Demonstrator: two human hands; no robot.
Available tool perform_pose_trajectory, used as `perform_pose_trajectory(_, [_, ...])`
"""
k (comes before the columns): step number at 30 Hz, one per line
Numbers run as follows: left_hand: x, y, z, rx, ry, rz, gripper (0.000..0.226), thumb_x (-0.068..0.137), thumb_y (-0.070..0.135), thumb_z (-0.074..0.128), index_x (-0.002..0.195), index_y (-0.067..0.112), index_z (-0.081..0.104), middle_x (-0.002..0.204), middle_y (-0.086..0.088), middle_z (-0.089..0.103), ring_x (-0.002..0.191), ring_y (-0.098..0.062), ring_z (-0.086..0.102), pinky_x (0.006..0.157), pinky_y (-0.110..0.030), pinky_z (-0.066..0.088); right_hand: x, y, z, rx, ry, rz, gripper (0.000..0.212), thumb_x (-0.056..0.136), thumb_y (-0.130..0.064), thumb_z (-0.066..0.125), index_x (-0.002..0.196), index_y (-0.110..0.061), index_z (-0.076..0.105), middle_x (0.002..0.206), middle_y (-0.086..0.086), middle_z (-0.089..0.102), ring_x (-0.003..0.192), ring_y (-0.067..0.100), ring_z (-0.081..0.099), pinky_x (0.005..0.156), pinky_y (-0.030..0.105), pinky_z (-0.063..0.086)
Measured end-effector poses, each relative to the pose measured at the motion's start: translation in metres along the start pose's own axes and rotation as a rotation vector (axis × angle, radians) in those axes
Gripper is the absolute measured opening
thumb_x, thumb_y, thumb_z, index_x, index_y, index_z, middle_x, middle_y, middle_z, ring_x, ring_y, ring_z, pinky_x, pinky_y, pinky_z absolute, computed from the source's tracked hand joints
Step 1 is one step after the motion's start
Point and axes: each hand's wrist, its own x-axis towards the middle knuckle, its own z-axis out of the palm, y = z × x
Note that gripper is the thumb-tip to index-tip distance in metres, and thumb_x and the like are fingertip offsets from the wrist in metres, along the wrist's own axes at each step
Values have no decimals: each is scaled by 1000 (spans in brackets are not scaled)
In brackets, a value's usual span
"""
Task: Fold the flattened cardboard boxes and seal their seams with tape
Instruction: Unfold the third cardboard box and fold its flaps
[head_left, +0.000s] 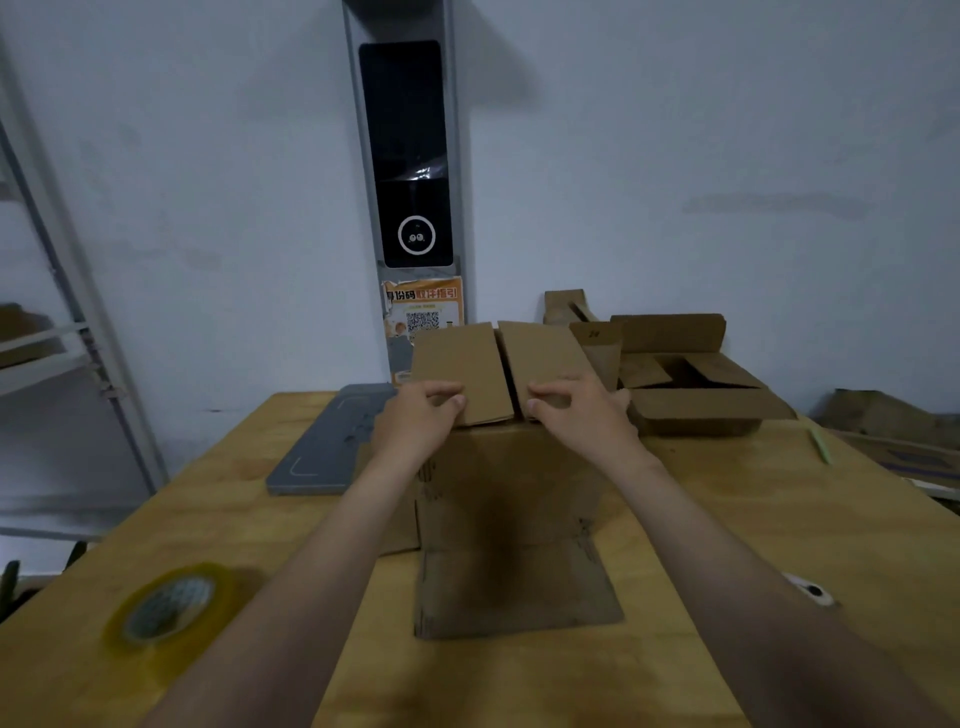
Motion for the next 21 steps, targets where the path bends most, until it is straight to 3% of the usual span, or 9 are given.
perform_pose_trajectory(3, [-31,21,-5,55,-22,8,31,101,49,57,127,42,69,137,13,65,126,-15,59,82,-27,46,-22,1,-19,32,23,39,31,92,-62,59,118,-50,69,147,-7,45,138,36,24,104,60,31])
perform_pose_trajectory(6, [-71,41,-6,145,-40,28,35,101,53,54,131,42,67,135,15,65,127,-16,59,93,-34,51,-41,10,-34,32,20,46,30,89,-65,58,111,-50,71,146,-10,49,142,36,24,108,63,32])
perform_pose_trajectory(10, [-136,64,-9,224,35,51,38,99,52,57,132,36,68,128,10,71,116,-22,66,92,-37,55,-69,20,-45,46,15,-44,53,79,-84,46,104,-44,69,124,-14,63,130,24,49,108,59,39])
perform_pose_trajectory(13, [-171,87,-14,254,99,100,27,95,47,62,116,35,76,112,8,76,104,-23,69,87,-36,57,-94,0,-59,10,-40,-73,75,82,-87,42,114,-25,70,111,-7,68,107,15,62,85,37,46])
perform_pose_trajectory(15, [-185,98,-18,316,42,92,23,95,44,62,105,33,80,96,5,76,92,-23,69,80,-37,58,-109,-13,-67,-65,-88,-85,66,90,-77,46,102,-16,67,94,-3,67,93,18,64,67,31,39])
perform_pose_trajectory(16, [-188,99,-21,356,13,81,23,95,43,62,103,31,80,93,4,75,90,-24,68,79,-37,58,-114,-17,-70,-100,-105,-95,58,94,-69,49,101,-15,67,93,-2,67,93,21,64,65,31,38])
perform_pose_trajectory(18, [-185,93,-31,413,-23,58,23,95,43,62,102,30,80,95,3,75,93,-26,68,81,-37,57,-119,-15,-71,-132,-134,-108,48,99,-57,54,123,-17,67,117,0,69,111,24,62,75,33,40])
perform_pose_trajectory(21, [-160,78,-48,437,-54,19,22,91,48,67,95,31,80,102,4,73,99,-24,67,85,-38,57,-125,-13,-71,-109,-145,-139,60,98,-50,59,153,-35,41,146,-5,56,135,22,51,99,38,45])
